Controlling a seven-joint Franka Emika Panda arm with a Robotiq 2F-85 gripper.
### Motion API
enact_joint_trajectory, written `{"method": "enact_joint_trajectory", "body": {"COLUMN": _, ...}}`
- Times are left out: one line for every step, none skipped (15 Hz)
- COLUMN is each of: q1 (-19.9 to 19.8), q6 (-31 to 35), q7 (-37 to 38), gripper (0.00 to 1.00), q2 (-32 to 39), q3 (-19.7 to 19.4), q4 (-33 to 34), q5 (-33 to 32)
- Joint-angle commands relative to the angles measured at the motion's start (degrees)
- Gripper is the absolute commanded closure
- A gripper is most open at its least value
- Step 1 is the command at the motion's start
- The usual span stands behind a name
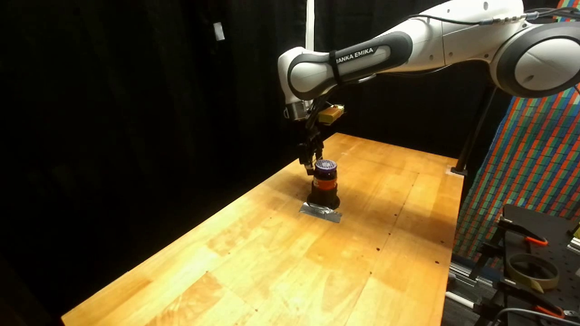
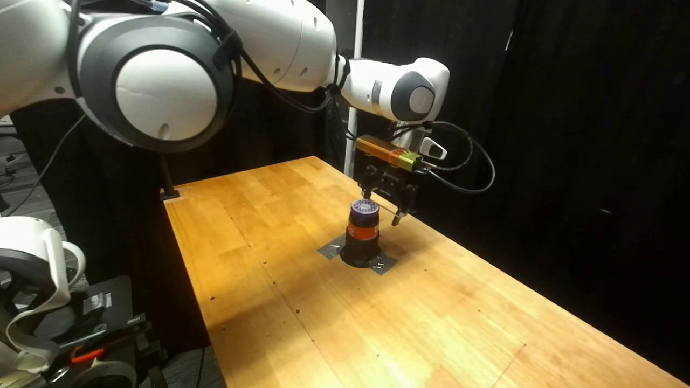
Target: Put the rubber band on the jar.
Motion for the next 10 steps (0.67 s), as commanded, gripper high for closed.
{"method": "enact_joint_trajectory", "body": {"q1": 0.61, "q6": -4.17, "q7": -0.66, "gripper": 0.0, "q2": 2.2, "q3": -0.07, "q4": 4.6, "q5": -0.51}}
{"method": "enact_joint_trajectory", "body": {"q1": 0.66, "q6": -4.8, "q7": -0.66, "gripper": 0.0, "q2": 1.98, "q3": -0.05, "q4": 4.36, "q5": -0.46}}
{"method": "enact_joint_trajectory", "body": {"q1": 0.82, "q6": -4.49, "q7": -0.42, "gripper": 0.0, "q2": 1.59, "q3": -0.16, "q4": 3.68, "q5": -0.58}}
{"method": "enact_joint_trajectory", "body": {"q1": 0.96, "q6": -4.45, "q7": -0.14, "gripper": 0.0, "q2": 1.21, "q3": -0.29, "q4": 3.23, "q5": -0.68}}
{"method": "enact_joint_trajectory", "body": {"q1": 1.12, "q6": -3.64, "q7": 0.03, "gripper": 0.0, "q2": 0.61, "q3": -0.43, "q4": 2.49, "q5": -0.83}}
{"method": "enact_joint_trajectory", "body": {"q1": 1.22, "q6": -3.08, "q7": 0.29, "gripper": 0.0, "q2": 0.25, "q3": -0.5, "q4": 2.1, "q5": -0.85}}
{"method": "enact_joint_trajectory", "body": {"q1": 1.37, "q6": -2.65, "q7": 0.62, "gripper": 0.0, "q2": 0.1, "q3": -0.65, "q4": 2.08, "q5": -0.93}}
{"method": "enact_joint_trajectory", "body": {"q1": 1.53, "q6": -2.17, "q7": 0.47, "gripper": 0.0, "q2": 0.04, "q3": -0.73, "q4": 2.24, "q5": -1.1}}
{"method": "enact_joint_trajectory", "body": {"q1": 1.63, "q6": -1.97, "q7": 0.88, "gripper": 0.0, "q2": -0.02, "q3": -0.79, "q4": 2.51, "q5": -1.15}}
{"method": "enact_joint_trajectory", "body": {"q1": 1.76, "q6": -1.42, "q7": 1.05, "gripper": 0.0, "q2": 0.0, "q3": -0.87, "q4": 2.77, "q5": -1.34}}
